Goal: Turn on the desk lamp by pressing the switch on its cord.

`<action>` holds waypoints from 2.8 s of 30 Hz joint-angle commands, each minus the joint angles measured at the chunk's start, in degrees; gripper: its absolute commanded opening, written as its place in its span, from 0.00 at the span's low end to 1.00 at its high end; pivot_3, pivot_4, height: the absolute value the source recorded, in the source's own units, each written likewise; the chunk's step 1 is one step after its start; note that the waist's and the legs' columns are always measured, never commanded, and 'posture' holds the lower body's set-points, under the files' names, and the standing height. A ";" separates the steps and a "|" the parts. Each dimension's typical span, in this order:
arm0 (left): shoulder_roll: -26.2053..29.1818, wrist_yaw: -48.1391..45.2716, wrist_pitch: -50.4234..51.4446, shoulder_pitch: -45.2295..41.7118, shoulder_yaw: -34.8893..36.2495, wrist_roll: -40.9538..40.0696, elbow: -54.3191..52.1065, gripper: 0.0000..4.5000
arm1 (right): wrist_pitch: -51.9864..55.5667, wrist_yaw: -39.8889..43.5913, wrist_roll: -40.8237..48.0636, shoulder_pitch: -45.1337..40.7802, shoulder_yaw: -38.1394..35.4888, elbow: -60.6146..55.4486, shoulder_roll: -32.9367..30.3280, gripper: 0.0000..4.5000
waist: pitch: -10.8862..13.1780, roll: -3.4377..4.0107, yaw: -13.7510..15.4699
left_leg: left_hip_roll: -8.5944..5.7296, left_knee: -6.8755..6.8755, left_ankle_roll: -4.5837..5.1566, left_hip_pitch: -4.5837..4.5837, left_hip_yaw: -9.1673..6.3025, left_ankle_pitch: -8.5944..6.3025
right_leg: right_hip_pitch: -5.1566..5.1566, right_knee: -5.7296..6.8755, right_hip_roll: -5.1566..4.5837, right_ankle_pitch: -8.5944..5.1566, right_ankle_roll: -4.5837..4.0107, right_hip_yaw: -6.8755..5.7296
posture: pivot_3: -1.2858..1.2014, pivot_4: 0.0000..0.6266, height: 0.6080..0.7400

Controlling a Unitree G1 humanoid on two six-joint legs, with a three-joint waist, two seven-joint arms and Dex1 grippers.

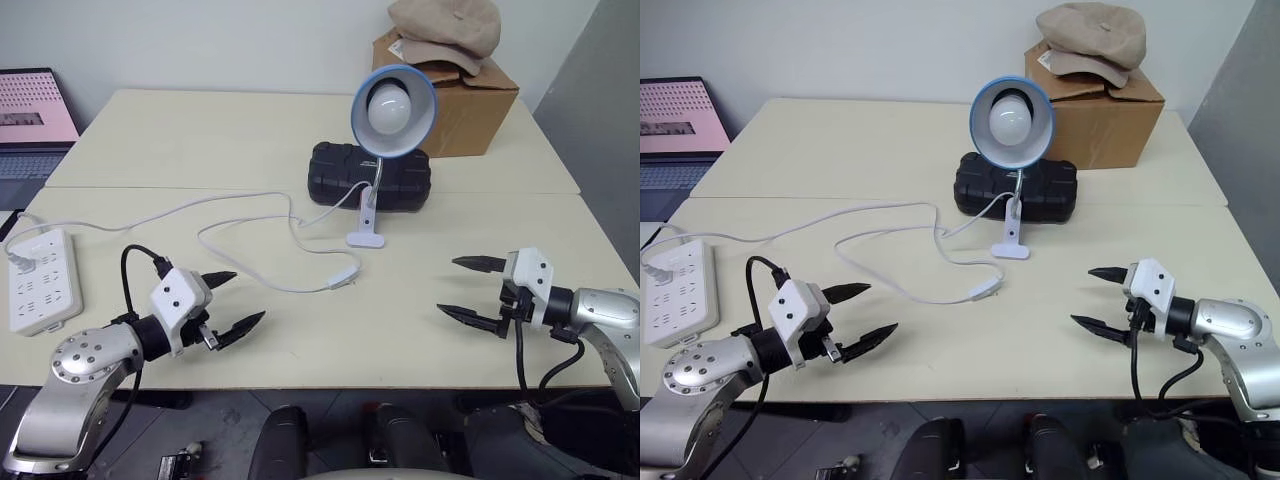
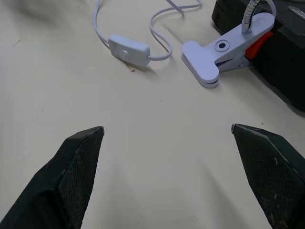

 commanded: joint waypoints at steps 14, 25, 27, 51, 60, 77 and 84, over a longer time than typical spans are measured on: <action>0.00 -1.08 0.46 -1.84 2.51 -3.09 -3.81 0.99 | 1.80 -0.93 1.58 -1.87 -1.00 -3.47 0.53 1.00 | 0.00 0.00 0.00 | 0.00 0.01 0.00 0.00 -0.01 0.00 | 0.01 0.01 0.00 0.00 0.00 0.01 | 0.52 0.24 1.00; -2.79 -1.03 -5.36 -4.82 -5.67 3.17 -1.01 0.99 | 7.48 -3.87 2.13 -2.21 -1.07 -8.49 0.80 1.00 | 0.00 0.00 0.03 | -0.01 0.02 0.00 0.00 0.02 0.00 | 0.02 0.02 0.00 0.01 0.02 0.03 | 0.52 0.24 1.00; -4.90 -0.27 -6.00 -8.13 -9.85 5.33 1.01 0.99 | 10.97 -5.20 2.65 -1.58 -0.58 -11.14 0.56 1.00 | 0.01 0.02 0.09 | -0.02 0.02 0.00 0.00 0.01 0.00 | 0.02 0.03 0.00 0.01 0.02 0.02 | 0.52 0.24 1.00; -18.25 1.28 -9.62 -27.01 -24.46 17.29 27.04 0.90 | 19.55 -12.50 3.71 4.25 -1.47 -22.83 0.79 1.00 | -0.02 -0.01 0.31 | -0.04 0.17 0.02 -0.04 -0.04 0.01 | 0.05 0.09 0.05 0.08 0.14 0.01 | 0.52 0.24 1.00; -20.74 1.85 -10.60 -29.09 -25.94 18.50 28.95 0.49 | 19.37 -12.73 3.45 4.70 -1.30 -23.15 0.37 1.00 | -0.02 -0.02 0.38 | -0.06 0.25 0.03 -0.03 -0.07 0.02 | 0.10 0.09 0.05 0.14 0.24 0.01 | 0.52 0.24 1.00; -17.77 -2.18 -9.53 -27.92 -24.05 16.61 25.58 0.09 | 20.89 -11.68 4.85 0.80 0.43 -24.71 -0.56 1.00 | -0.03 -0.03 -0.13 | -0.04 0.24 0.03 -0.04 -0.06 0.02 | 0.06 0.09 0.08 0.15 0.25 0.06 | 0.52 0.24 1.00; -10.16 -10.35 -2.96 -28.30 -22.26 11.04 17.64 0.09 | 26.31 -10.77 6.90 -10.83 7.78 -24.45 0.33 1.00 | -0.01 -0.06 -0.17 | -0.03 0.23 0.03 -0.02 -0.08 0.02 | 0.07 0.11 0.09 0.14 0.23 0.05 | 0.52 0.24 1.00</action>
